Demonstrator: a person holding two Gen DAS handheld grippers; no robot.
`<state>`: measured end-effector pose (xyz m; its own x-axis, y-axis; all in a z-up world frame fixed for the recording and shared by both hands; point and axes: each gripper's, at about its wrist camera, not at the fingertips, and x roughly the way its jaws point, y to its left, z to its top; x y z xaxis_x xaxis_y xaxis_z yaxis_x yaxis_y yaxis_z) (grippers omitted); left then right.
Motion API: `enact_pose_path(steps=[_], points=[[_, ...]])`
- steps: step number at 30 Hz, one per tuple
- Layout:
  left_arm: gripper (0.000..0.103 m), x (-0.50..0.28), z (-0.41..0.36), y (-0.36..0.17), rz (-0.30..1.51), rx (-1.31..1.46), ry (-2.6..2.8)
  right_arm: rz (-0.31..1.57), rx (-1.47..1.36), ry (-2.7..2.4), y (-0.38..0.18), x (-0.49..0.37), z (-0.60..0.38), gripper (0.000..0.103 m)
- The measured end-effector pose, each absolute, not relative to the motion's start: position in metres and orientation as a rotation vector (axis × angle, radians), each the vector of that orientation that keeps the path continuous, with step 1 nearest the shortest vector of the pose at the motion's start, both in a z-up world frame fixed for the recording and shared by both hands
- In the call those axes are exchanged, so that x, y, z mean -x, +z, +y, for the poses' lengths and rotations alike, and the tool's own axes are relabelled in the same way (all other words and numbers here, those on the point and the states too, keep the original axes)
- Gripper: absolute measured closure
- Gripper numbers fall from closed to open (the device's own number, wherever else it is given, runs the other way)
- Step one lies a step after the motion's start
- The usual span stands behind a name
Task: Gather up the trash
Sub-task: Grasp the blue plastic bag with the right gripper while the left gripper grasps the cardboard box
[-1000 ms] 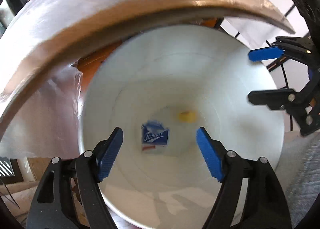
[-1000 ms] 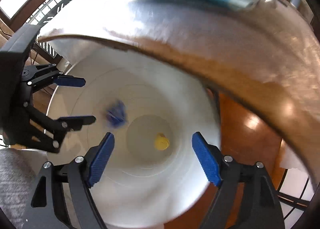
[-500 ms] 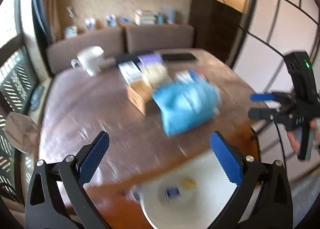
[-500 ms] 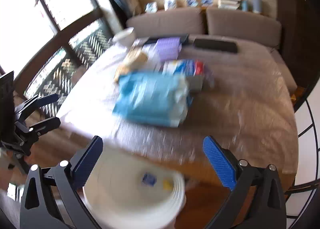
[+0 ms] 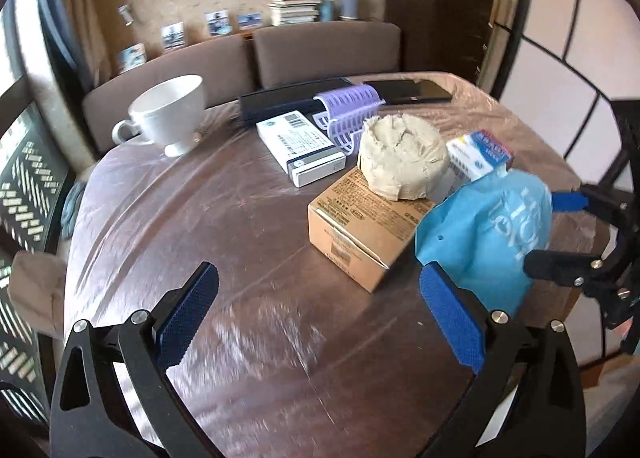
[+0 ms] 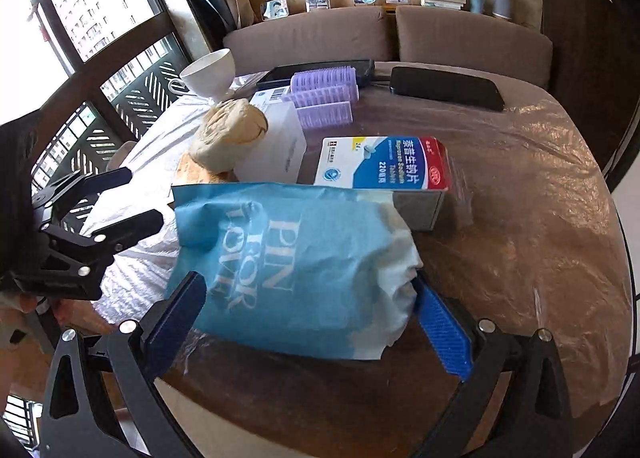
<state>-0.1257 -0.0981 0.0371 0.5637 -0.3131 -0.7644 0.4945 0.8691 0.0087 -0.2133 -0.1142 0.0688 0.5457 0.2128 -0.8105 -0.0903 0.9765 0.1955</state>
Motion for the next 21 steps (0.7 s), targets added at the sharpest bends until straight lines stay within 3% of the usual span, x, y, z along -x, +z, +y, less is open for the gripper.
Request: enact_pose_path(steps=[11,19,21], points=[[0.002,0.09,-0.126,0.019,0.859,-0.314,-0.651,0.976,-0.067,0.066,0.07,0.203,-0.131,0.004],[0.002,0.087,-0.139,0.014,0.84,-0.324,-0.719,1.028,-0.332,0.141,0.048,0.2,-0.162,0.004],[0.007,0.086,-0.14,0.012,0.846,-0.326,-0.737,0.999,-0.361,0.181,0.047,0.2,-0.162,0.004]])
